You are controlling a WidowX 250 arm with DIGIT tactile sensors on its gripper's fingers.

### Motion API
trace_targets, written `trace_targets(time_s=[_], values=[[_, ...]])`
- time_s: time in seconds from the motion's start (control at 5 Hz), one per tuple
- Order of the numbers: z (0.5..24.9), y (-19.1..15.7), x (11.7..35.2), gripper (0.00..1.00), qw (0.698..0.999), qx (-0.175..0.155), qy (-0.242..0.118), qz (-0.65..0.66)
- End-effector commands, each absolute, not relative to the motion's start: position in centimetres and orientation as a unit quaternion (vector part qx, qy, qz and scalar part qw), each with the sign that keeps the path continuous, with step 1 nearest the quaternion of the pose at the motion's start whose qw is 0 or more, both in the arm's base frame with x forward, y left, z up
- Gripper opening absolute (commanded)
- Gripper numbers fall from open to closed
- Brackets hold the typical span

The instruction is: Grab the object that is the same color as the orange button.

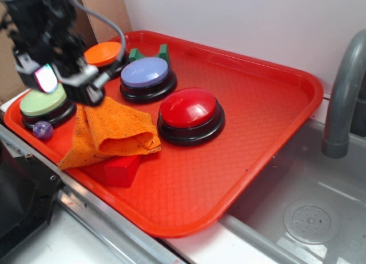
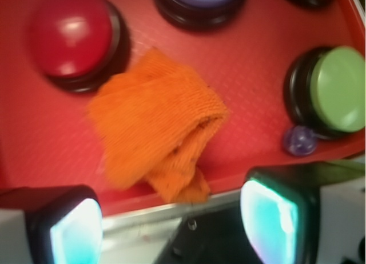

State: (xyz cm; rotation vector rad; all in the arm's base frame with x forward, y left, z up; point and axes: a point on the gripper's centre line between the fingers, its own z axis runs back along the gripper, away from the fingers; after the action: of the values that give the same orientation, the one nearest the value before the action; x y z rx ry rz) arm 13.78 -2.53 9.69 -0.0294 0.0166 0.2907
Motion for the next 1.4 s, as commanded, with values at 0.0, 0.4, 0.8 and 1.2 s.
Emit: trace_targets(time_s=[0.0, 0.4, 0.8, 1.2], values=[[5.2, -2.1, 15.1, 1.00, 0.985, 0.012, -0.019, 0.174], [4.4, -2.1, 15.2, 0.00, 0.989, -0.011, -0.037, 0.145], [5.6, -2.2, 16.1, 0.00, 0.991, -0.004, -0.030, 0.129], [10.8, -2.2, 17.7, 0.00, 0.994, 0.017, 0.047, 0.099]])
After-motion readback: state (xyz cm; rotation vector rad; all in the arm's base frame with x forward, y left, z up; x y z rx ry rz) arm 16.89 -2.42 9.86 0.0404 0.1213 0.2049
